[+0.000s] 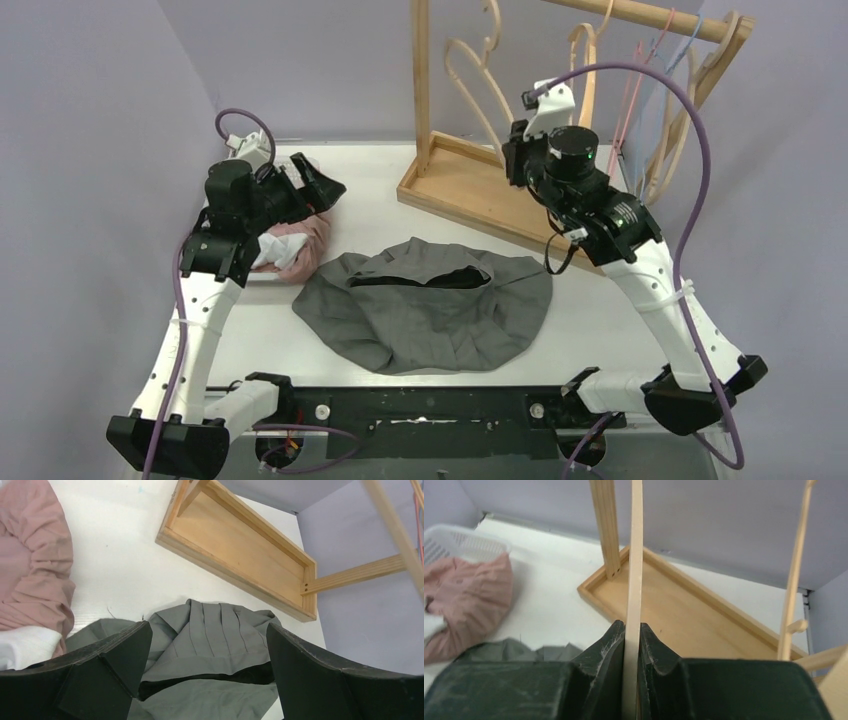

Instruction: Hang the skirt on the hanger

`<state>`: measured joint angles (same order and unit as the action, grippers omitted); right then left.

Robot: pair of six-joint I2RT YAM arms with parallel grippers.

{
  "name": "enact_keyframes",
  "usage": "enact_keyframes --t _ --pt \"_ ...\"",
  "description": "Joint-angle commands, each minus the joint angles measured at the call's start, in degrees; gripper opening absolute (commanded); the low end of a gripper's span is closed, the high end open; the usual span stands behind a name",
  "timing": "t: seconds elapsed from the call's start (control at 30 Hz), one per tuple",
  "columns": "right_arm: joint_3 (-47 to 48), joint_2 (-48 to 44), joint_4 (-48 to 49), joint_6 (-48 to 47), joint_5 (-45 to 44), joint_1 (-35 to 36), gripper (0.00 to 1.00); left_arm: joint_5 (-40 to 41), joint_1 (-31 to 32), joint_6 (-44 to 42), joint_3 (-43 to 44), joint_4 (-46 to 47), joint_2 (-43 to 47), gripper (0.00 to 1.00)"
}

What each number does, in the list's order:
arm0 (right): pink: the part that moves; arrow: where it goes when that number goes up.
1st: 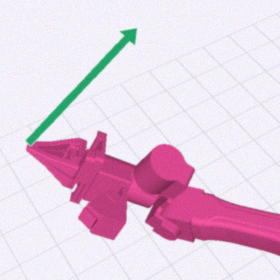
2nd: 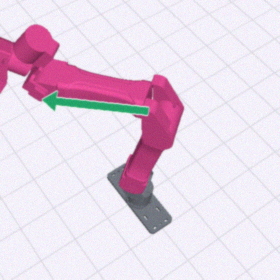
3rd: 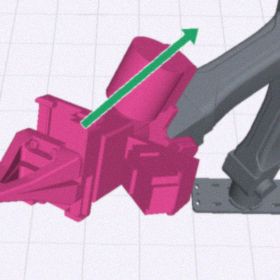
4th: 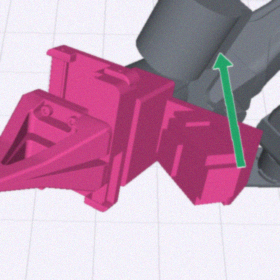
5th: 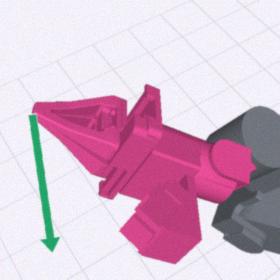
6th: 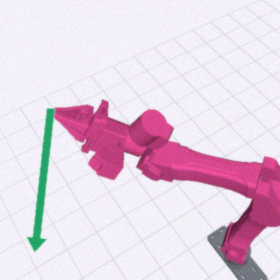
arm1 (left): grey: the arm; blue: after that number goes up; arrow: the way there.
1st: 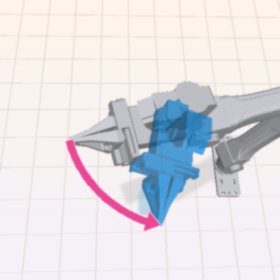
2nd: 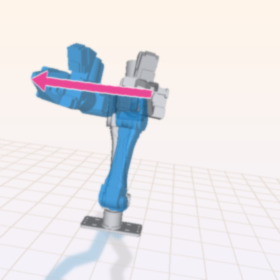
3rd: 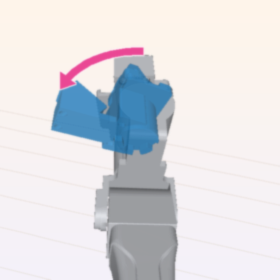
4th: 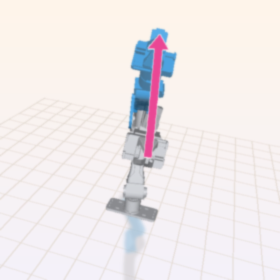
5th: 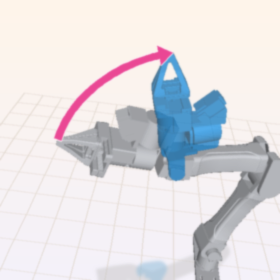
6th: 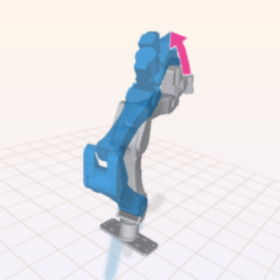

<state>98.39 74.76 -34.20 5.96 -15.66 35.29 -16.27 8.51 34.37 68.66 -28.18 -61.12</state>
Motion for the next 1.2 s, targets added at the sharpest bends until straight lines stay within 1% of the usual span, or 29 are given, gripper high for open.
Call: enact_keyframes --t 0.0,0.07,0.13,0.17,0.2,0.27,0.3,0.33,0.4,0.5,0.57,0.67,0.77,0.87,1.1,1.17 --pt "-8.3 -8.2 5.1 -1.8 12.6 -0.2 0.00 -0.4 -0.4 -5.0 4.8 7.3 1.0 0.86" --pt "-11.7 -10.6 5.2 -2.6 18.5 -0.1 0.00 -1.8 -0.3 -6.8 5.6 9.4 0.7 0.86" --pt "-14.4 -12.1 5.3 -3.9 25.3 0.1 0.00 -4.4 -0.3 -9.4 5.9 12.2 0.7 0.82" --pt "-15.5 -12.6 5.3 -4.5 28.2 0.3 0.00 -5.9 -0.2 -11.1 5.9 13.6 0.7 0.73" --pt "-16.3 -13.0 5.2 -5.0 30.7 0.5 0.00 -7.7 -0.2 -13.3 5.9 14.5 0.8 0.66" --pt "-17.8 -13.7 5.4 -6.3 35.6 0.8 0.00 -12.4 -0.2 -19.3 6.2 14.6 1.1 0.61" --pt "-18.5 -13.9 5.7 -7.0 37.8 1.0 0.00 -14.7 -0.1 -22.6 6.3 13.9 1.5 0.60" --pt "-19.1 -14.1 5.7 -7.8 39.9 1.3 0.00 -16.2 0.1 -26.1 6.4 12.8 2.0 0.59" --pt "-19.9 -14.4 5.7 -9.2 43.3 2.1 0.00 -16.6 1.2 -32.5 6.5 9.3 2.9 0.58" --pt "-20.9 -14.7 5.5 -11.1 45.8 2.8 0.00 -17.3 3.4 -39.7 5.3 6.3 4.5 0.58" --pt "-21.2 -14.8 5.3 -11.9 47.4 2.9 0.00 -17.6 5.0 -43.6 3.5 6.0 6.3 0.58" --pt "-21.1 -14.8 4.8 -13.0 50.5 3.2 0.00 -20.5 6.2 -51.4 -0.9 6.3 10.3 0.58" --pt "-20.6 -14.7 4.1 -13.9 52.7 3.3 0.00 -20.0 6.4 -53.4 -2.7 6.1 13.2 0.58" --pt "-20.5 -14.9 3.2 -14.8 54.4 3.3 0.00 -20.5 6.5 -55.2 -1.8 2.3 13.1 0.57" --pt "-18.7 -15.1 -2.5 -18.3 58.1 3.3 0.00 -18.9 6.5 -58.7 -1.0 -1.3 13.2 0.55" --pt "-18.6 -15.4 -3.3 -18.9 58.9 3.3 0.00 -19.9 6.5 -59.7 -0.6 -3.4 13.3 0.55"
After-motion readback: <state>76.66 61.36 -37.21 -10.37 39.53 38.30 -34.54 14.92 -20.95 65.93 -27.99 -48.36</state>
